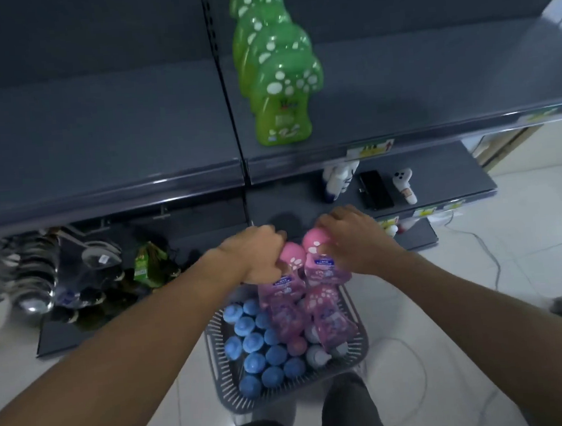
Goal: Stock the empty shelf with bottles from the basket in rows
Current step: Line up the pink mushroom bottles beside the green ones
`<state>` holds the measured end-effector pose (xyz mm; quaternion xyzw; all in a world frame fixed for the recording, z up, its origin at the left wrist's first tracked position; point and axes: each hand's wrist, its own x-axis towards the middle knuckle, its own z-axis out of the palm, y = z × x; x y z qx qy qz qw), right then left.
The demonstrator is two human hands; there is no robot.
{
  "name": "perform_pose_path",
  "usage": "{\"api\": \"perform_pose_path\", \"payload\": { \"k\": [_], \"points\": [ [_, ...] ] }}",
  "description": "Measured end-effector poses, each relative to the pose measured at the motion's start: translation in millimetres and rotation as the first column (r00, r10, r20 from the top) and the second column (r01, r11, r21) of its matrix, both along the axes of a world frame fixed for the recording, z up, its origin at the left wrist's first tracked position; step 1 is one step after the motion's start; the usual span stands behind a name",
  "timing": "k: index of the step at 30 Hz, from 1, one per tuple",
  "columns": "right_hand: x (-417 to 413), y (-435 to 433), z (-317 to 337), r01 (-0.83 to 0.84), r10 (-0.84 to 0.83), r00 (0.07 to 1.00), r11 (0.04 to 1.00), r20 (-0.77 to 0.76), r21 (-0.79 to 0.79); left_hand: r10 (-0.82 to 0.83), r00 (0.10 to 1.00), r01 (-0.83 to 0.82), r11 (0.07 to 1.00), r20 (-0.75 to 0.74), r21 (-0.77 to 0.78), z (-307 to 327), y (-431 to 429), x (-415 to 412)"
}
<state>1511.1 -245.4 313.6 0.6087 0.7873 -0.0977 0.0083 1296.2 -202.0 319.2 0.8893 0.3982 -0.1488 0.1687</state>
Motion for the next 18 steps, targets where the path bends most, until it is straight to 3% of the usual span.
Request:
{"api": "perform_pose_path", "payload": {
  "k": [10,18],
  "points": [
    [18,-4,101,0.139,-0.12,0.988,0.962,-0.093,0.233,-0.088,0.993,0.069,0.975,0.083,0.211,94,11,21],
    [44,5,170,0.194,-0.161,0.98,0.903,-0.117,0.383,-0.046,0.96,-0.053,0.939,0.277,0.34,158,10,45]
  ]
}}
